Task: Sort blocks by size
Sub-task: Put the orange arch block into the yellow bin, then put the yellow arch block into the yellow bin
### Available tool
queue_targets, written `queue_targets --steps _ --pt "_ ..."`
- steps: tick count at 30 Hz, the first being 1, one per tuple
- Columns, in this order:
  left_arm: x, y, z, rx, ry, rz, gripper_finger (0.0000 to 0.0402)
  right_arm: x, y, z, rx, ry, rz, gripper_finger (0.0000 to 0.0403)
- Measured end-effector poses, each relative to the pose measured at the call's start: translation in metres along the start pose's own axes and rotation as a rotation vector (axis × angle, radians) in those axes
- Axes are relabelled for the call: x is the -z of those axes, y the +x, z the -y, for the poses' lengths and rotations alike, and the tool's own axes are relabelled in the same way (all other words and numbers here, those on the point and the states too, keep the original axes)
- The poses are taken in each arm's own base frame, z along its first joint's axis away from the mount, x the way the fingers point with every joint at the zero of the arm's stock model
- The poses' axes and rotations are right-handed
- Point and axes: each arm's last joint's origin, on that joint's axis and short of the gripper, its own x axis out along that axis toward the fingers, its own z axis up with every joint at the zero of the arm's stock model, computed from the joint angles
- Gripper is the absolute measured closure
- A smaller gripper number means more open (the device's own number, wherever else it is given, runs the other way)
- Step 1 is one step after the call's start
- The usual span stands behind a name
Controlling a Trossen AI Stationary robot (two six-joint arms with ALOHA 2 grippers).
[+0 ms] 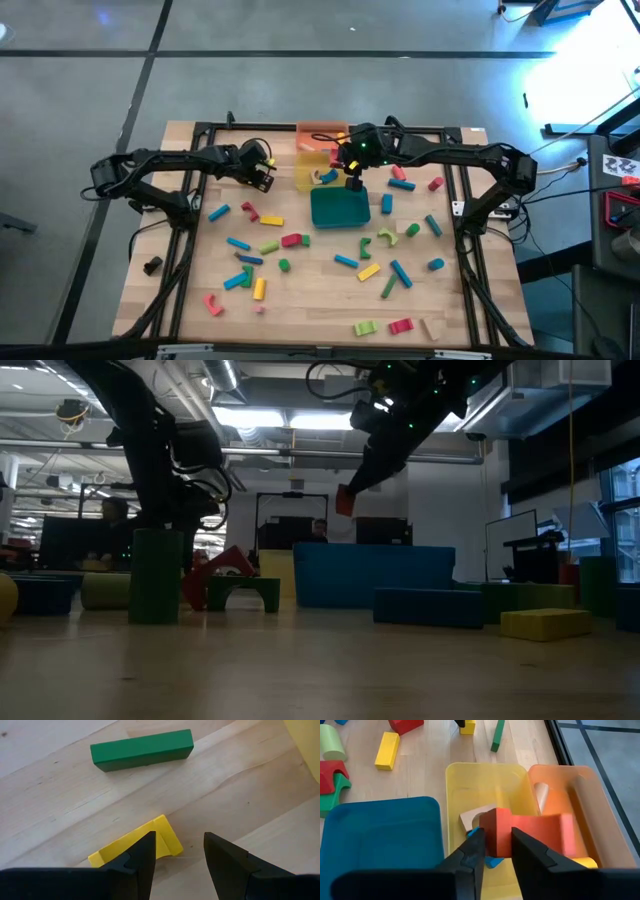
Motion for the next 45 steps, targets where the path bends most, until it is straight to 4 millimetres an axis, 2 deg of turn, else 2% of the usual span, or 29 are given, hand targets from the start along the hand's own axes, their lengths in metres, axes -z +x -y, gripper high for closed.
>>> queue_targets --steps 14,23,32,35,38,43,45 --pt "0.000 0.000 0.000 0.000 -0.012 0.000 0.0251 0.000 0.000 0.000 -0.017 -0.002 0.005 0.0221" --pt "0.000 0.001 0.000 -0.003 -0.031 -0.005 0.0251 0.000 0.000 0.000 -0.017 -0.003 0.005 0.0216" --pt "0.002 0.019 0.003 -0.035 -0.014 -0.053 0.0252 0.000 0.000 -0.001 -0.017 -0.003 0.004 0.0216" --pt "0.002 0.022 0.003 -0.048 0.003 -0.059 0.0270 0.002 0.000 0.000 0.006 -0.002 -0.018 0.0216" --pt "0.001 0.022 0.003 -0.059 0.008 -0.050 0.0306 0.005 -0.002 0.001 0.084 -0.002 -0.074 0.0216" --pt "0.000 0.023 0.003 -0.089 0.047 -0.024 0.0373 0.002 -0.017 0.005 0.175 -0.009 -0.212 0.0217" --pt "-0.002 0.023 0.003 -0.084 0.059 -0.010 0.0380 0.001 -0.023 0.006 0.169 -0.013 -0.267 0.0217"
